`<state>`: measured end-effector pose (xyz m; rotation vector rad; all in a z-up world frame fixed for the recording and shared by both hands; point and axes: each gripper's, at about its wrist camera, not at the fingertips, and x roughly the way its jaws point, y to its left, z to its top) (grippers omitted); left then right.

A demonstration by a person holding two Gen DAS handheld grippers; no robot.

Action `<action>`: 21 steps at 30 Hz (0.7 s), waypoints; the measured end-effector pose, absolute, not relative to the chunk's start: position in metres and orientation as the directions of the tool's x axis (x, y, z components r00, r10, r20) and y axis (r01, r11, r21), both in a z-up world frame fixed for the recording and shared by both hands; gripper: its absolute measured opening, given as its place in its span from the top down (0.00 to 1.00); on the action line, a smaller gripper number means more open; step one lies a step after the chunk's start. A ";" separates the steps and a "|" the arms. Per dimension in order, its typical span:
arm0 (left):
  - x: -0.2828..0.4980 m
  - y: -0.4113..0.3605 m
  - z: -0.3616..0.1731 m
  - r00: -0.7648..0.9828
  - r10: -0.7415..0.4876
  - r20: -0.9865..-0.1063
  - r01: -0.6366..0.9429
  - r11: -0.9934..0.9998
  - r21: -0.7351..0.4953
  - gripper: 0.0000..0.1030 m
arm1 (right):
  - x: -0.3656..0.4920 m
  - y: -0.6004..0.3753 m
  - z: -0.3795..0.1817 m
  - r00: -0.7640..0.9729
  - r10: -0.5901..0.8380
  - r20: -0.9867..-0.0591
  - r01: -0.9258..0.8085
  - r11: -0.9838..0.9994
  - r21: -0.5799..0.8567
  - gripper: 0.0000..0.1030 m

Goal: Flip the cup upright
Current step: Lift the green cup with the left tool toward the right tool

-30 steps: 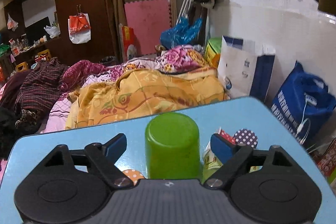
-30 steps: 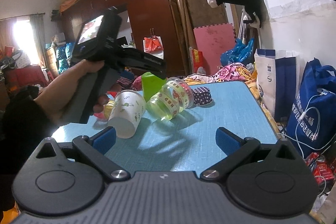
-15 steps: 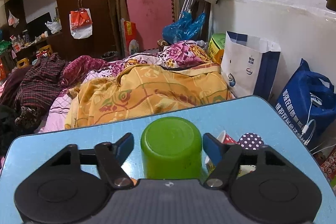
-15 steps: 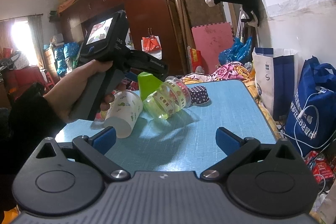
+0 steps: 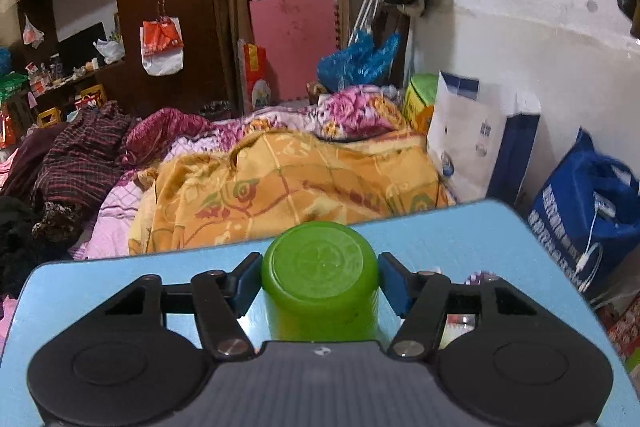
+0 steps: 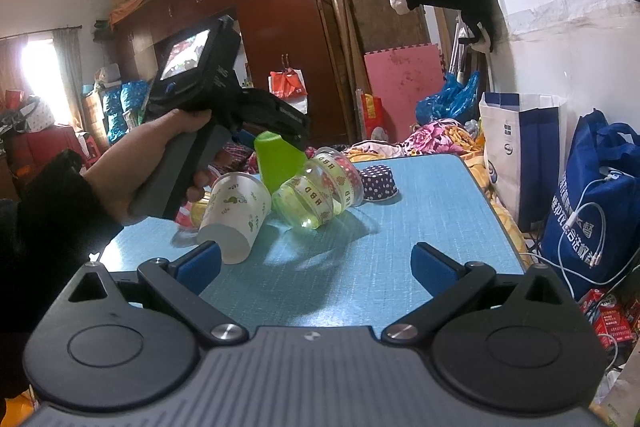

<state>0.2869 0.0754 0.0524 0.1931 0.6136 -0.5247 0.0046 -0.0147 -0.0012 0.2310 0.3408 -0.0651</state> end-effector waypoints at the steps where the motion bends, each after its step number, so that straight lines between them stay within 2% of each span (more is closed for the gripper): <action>1: 0.286 0.078 0.055 0.696 -0.418 -0.584 0.522 0.853 0.012 0.37 | 0.005 -0.015 -0.001 0.941 -0.024 -0.338 0.101 0.972 0.213 0.01; 12: 0.241 0.130 0.095 0.747 -0.506 -0.431 0.558 0.830 -0.005 0.37 | 0.005 -0.015 -0.001 0.940 -0.023 -0.340 0.101 0.972 0.214 0.01; 21: 0.174 0.194 0.091 0.778 -0.550 -0.303 0.581 0.814 0.013 0.37 | 0.007 -0.012 -0.002 0.939 -0.019 -0.342 0.097 0.972 0.212 0.01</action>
